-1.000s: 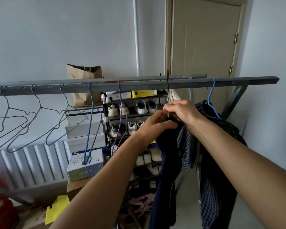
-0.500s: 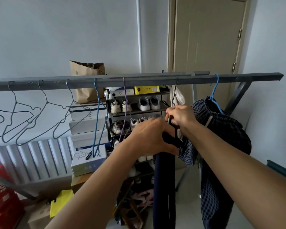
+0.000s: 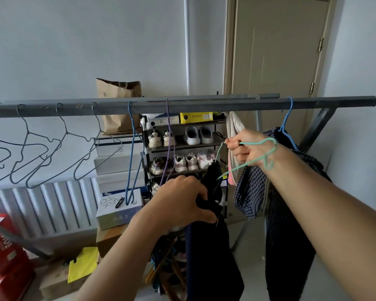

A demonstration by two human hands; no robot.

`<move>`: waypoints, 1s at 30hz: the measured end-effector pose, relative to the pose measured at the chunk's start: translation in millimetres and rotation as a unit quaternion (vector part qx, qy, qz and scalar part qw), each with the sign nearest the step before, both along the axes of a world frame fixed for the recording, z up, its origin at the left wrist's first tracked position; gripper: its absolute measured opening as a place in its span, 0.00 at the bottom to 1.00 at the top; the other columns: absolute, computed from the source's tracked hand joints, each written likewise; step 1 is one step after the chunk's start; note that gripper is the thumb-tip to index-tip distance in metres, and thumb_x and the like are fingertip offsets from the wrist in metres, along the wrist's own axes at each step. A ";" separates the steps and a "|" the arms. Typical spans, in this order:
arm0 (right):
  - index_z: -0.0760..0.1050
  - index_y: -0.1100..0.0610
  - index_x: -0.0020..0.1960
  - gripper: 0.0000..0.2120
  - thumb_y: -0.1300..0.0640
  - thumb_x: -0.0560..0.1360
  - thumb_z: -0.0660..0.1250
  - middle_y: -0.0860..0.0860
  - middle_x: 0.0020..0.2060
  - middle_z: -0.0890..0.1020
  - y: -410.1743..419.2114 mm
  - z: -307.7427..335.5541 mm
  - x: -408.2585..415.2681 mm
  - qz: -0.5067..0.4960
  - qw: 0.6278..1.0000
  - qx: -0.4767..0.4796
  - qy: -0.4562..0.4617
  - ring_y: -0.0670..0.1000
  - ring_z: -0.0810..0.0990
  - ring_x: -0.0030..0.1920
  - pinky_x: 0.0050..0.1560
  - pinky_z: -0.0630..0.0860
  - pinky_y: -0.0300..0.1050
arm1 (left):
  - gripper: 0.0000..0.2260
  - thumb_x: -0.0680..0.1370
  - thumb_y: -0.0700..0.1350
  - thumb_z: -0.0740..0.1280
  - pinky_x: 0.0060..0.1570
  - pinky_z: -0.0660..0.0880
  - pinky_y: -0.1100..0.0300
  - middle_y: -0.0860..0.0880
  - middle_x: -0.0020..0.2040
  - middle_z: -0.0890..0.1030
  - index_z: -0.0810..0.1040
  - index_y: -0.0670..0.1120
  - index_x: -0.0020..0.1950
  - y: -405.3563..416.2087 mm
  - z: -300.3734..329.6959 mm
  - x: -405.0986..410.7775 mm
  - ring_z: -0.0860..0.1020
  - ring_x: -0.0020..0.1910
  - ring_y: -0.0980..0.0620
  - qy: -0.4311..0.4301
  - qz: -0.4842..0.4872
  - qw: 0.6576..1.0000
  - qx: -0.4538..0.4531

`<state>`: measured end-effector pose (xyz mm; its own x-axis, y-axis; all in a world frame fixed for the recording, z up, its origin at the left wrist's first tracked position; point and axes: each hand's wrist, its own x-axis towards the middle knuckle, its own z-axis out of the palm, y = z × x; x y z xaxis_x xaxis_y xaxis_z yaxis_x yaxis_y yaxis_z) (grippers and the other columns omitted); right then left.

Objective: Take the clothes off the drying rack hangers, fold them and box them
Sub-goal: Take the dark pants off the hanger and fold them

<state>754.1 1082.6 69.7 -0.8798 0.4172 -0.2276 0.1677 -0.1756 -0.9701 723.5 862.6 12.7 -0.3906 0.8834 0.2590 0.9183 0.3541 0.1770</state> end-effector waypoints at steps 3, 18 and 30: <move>0.67 0.58 0.41 0.15 0.62 0.83 0.49 0.44 0.17 0.65 -2.0 10.2 11.1 0.041 0.999 0.023 -0.005 0.41 0.56 0.13 0.15 0.50 0.33 | 0.15 0.69 0.60 0.74 0.48 0.76 0.53 0.53 0.43 0.78 0.82 0.51 0.47 4.4 -10.6 -10.4 0.76 0.47 0.51 0.020 0.026 0.997 -0.076; 0.67 0.55 0.39 0.15 0.64 0.80 0.47 0.46 0.17 0.63 -3.6 16.7 -48.7 -0.086 0.978 0.159 0.102 0.43 0.56 0.14 0.19 0.51 0.29 | 0.20 0.69 0.53 0.74 0.42 0.67 0.69 0.59 0.47 0.69 0.75 0.46 0.57 -19.4 -23.6 -9.3 0.69 0.49 0.56 -0.039 0.036 0.999 -0.014; 0.76 0.62 0.47 0.10 0.62 0.79 0.57 0.54 0.29 0.74 -23.6 -20.2 -50.7 -0.134 0.945 0.298 0.016 0.49 0.66 0.23 0.20 0.59 0.33 | 0.13 0.66 0.30 0.61 0.34 0.62 0.57 0.46 0.37 0.71 0.61 0.47 0.37 -51.1 -8.5 -33.2 0.63 0.35 0.52 -0.080 0.037 0.986 0.144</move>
<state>703.4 1059.0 49.5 -0.7271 0.6717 0.1416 0.1643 0.3707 -0.9141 690.2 811.5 4.2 -0.5078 0.7497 0.4243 0.8436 0.3331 0.4212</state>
